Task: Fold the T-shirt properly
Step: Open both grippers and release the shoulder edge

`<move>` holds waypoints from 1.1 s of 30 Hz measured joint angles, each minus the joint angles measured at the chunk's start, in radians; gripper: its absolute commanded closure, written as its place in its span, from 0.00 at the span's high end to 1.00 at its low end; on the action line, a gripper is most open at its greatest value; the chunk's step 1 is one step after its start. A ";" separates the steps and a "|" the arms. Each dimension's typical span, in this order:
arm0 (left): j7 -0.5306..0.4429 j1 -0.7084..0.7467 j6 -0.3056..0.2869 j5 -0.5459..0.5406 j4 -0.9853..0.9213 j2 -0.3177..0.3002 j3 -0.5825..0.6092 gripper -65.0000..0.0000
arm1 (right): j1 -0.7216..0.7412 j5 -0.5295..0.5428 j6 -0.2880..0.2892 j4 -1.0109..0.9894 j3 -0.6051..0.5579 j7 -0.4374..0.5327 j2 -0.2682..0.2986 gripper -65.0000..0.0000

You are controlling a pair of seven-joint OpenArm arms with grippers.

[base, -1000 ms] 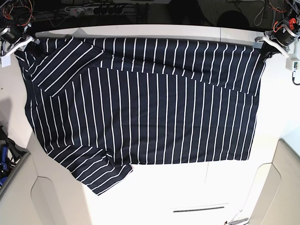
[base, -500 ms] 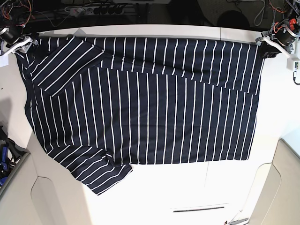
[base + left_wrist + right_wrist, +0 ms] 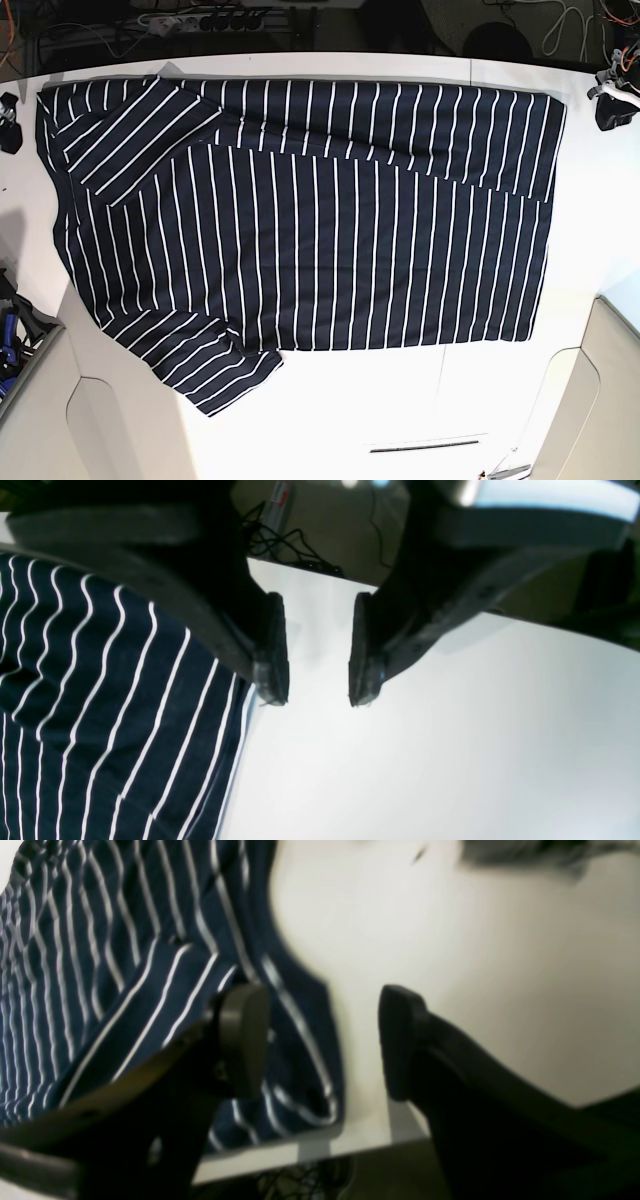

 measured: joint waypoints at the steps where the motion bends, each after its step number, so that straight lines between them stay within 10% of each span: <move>1: -0.001 -0.002 0.001 0.000 0.000 -0.006 0.000 0.37 | 0.014 -0.003 -0.001 0.000 0.000 0.000 0.011 0.53; 15: 0.005 -0.158 0.000 -0.027 0.000 -0.111 0.003 0.52 | 0.223 -0.028 -0.006 -0.045 -0.102 0.026 0.143 0.53; 33: 0.003 -0.326 0.005 0.016 -0.010 -0.228 0.169 0.59 | 0.671 -0.197 -0.006 -0.459 -0.438 0.159 0.171 0.53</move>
